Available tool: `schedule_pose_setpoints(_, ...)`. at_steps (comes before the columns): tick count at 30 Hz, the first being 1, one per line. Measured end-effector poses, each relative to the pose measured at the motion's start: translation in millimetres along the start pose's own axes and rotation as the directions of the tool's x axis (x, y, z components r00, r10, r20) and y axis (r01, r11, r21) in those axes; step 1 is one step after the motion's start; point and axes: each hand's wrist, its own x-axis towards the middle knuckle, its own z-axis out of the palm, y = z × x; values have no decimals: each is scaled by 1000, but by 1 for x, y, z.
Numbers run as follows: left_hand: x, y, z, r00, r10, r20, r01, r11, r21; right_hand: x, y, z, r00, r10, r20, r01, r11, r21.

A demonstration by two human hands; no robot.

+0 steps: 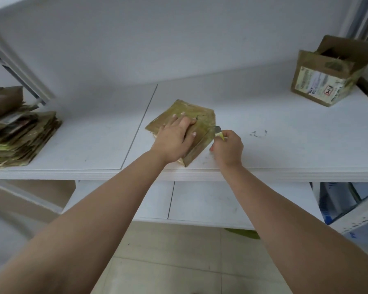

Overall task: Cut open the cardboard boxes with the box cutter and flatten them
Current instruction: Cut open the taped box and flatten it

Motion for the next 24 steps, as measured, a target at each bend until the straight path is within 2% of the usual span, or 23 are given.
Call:
schedule_pose_setpoints(9, 3, 4, -8, 993, -18, 118, 34, 990, -135, 25, -15, 3, 996, 64, 67, -60, 997, -52)
schedule_pose_setpoints(14, 13, -8, 2, 986, -28, 162, 37, 998, -53, 20, -14, -4, 985, 88, 149, -79, 995, -64)
schedule_pose_setpoints(19, 13, -4, 0, 982, -42, 183, 48, 999, -26, 1, -12, -7, 939, 153, 307, -142, 988, -58)
schedule_pose_setpoints(24, 11, 0, -2, 981, -50, 188, 51, 999, -1, -15, -16, -20, 897, 202, 392, -180, 979, -93)
